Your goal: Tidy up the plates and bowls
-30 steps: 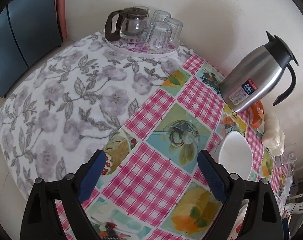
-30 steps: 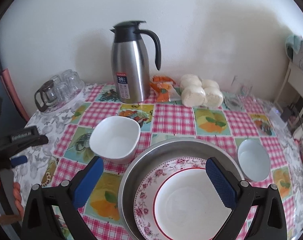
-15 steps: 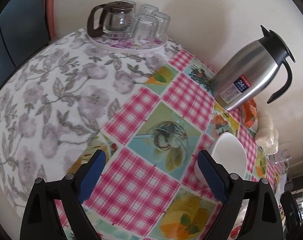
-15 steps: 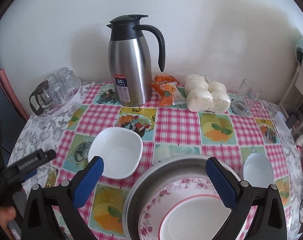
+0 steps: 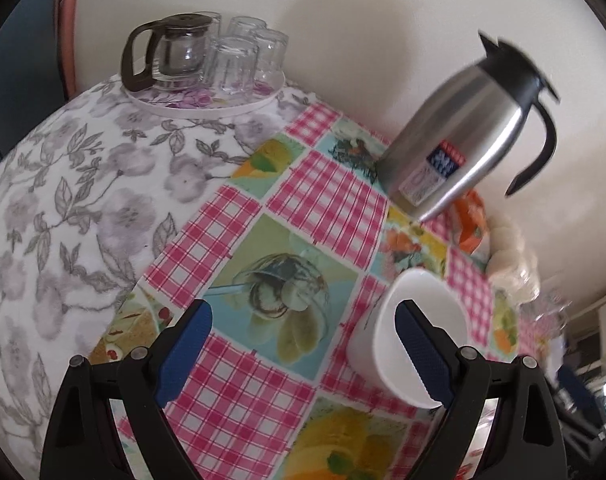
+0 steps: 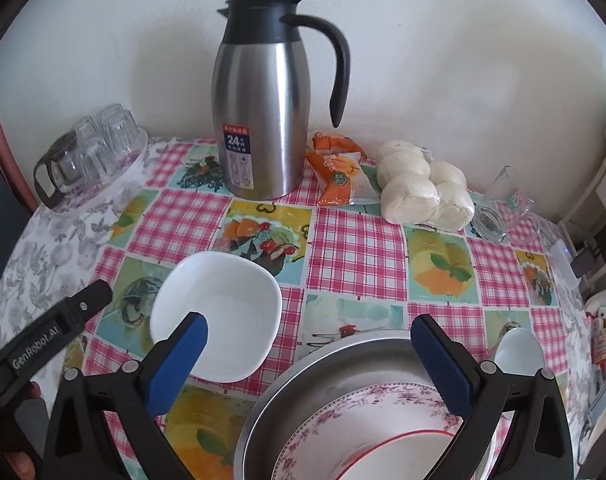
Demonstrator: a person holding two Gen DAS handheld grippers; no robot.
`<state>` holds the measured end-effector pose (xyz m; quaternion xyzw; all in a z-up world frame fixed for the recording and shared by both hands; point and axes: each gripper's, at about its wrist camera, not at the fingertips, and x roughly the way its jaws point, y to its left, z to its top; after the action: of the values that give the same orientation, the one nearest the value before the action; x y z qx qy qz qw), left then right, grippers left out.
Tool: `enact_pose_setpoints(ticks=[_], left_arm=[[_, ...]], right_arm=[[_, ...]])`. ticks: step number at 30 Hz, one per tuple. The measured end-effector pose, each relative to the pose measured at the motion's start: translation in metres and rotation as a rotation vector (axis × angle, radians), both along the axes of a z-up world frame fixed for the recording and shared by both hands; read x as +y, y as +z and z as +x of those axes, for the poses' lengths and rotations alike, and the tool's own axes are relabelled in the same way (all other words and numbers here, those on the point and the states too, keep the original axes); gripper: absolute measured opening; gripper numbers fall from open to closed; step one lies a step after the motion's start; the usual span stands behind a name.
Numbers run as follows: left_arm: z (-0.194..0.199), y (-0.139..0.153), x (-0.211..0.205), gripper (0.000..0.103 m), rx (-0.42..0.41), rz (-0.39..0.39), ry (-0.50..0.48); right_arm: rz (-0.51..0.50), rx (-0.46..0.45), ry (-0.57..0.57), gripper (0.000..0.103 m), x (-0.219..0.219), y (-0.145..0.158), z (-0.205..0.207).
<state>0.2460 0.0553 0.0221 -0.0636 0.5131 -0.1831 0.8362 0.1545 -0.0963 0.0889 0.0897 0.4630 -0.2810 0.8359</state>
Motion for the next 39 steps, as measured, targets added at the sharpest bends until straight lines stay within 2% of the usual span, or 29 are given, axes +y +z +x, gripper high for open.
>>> enact_pose_setpoints(ticks=[3,5,11,15,18,23,31,35,37,39], left_arm=[[0.001,-0.007,-0.006,0.093,0.000,0.065,-0.022],[0.002,-0.013,-0.010,0.093,0.030,0.078,-0.053],[0.004,-0.016,-0.011,0.093,0.067,-0.008,-0.063],[0.003,-0.016,-0.018,0.093,0.061,-0.007,-0.080],[0.005,-0.025,-0.023,0.092,0.105,-0.015,-0.080],[0.009,-0.038,-0.023,0.092,0.161,-0.061,-0.077],[0.013,-0.051,-0.029,0.090,0.192,-0.030,-0.071],[0.014,-0.057,-0.033,0.078,0.205,-0.025,-0.081],[0.014,-0.061,-0.035,0.077,0.217,-0.027,-0.088],[0.014,-0.064,-0.038,0.077,0.215,-0.025,-0.092]], right_arm=[[-0.018,0.018,0.007,0.102,0.000,-0.005,0.006],[-0.014,0.026,0.014,0.102,-0.001,-0.007,0.009],[0.009,0.050,0.000,0.102,-0.008,-0.018,0.015],[0.029,0.058,-0.005,0.097,-0.013,-0.026,0.017],[0.049,0.068,-0.013,0.092,-0.016,-0.033,0.019],[0.065,0.083,-0.029,0.092,-0.024,-0.044,0.020],[0.110,0.096,-0.039,0.077,-0.035,-0.056,0.026],[0.105,0.105,-0.036,0.076,-0.038,-0.060,0.032],[0.108,0.104,-0.031,0.072,-0.039,-0.061,0.036],[0.126,0.105,-0.030,0.064,-0.041,-0.064,0.040]])
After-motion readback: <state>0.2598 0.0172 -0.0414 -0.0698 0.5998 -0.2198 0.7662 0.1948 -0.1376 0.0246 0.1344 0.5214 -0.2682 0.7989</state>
